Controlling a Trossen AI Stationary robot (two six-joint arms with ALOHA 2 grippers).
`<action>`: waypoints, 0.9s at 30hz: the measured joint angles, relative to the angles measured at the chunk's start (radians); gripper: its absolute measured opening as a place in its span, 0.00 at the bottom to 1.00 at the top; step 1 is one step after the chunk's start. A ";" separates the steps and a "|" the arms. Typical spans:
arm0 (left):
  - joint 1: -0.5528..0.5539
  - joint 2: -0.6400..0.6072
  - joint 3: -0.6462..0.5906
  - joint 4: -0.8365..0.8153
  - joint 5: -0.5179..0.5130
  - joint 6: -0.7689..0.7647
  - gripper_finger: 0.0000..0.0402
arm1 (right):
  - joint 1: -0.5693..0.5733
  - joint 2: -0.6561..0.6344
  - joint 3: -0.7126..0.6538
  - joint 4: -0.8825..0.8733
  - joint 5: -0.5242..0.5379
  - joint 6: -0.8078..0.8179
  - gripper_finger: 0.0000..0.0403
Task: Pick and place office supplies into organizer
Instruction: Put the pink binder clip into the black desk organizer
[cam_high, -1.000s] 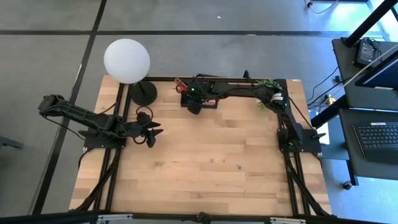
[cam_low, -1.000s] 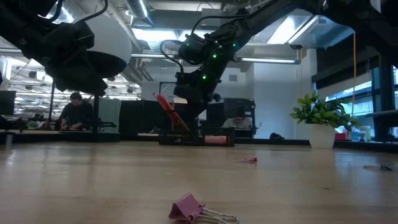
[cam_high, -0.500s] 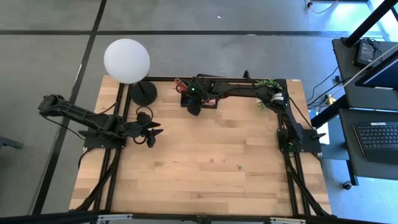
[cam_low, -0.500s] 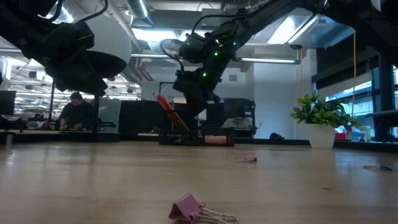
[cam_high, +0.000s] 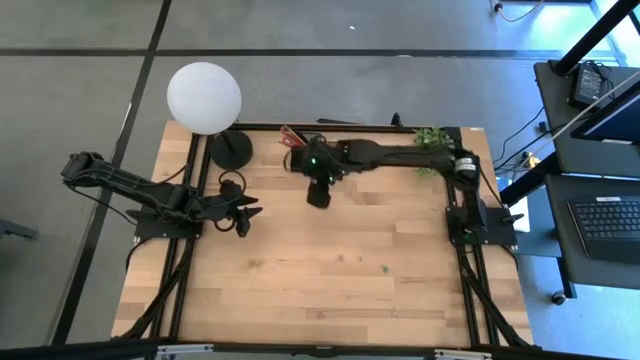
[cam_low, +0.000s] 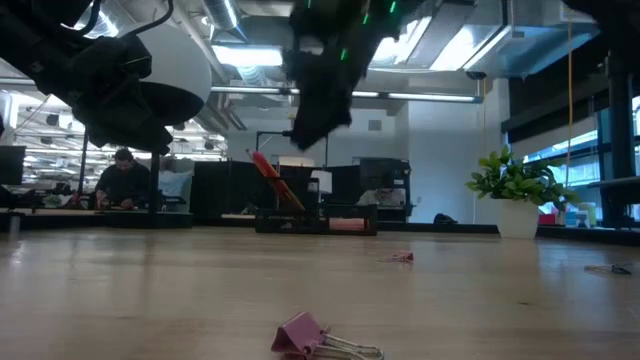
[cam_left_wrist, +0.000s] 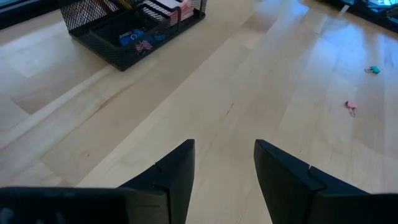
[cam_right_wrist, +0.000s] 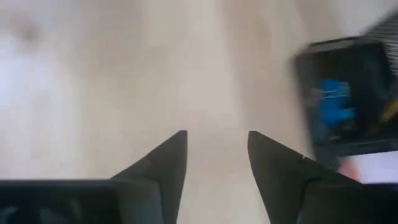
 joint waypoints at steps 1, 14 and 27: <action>0.000 0.000 0.000 0.000 0.000 -0.002 0.40 | 0.026 -0.018 0.001 -0.023 0.000 0.000 0.44; 0.000 0.000 0.000 -0.024 0.002 -0.043 0.40 | 0.346 -0.094 -0.009 -0.293 -0.002 -0.001 0.45; 0.000 0.000 0.000 -0.024 0.002 -0.042 0.40 | 0.483 -0.090 -0.261 -0.019 0.051 -0.134 0.45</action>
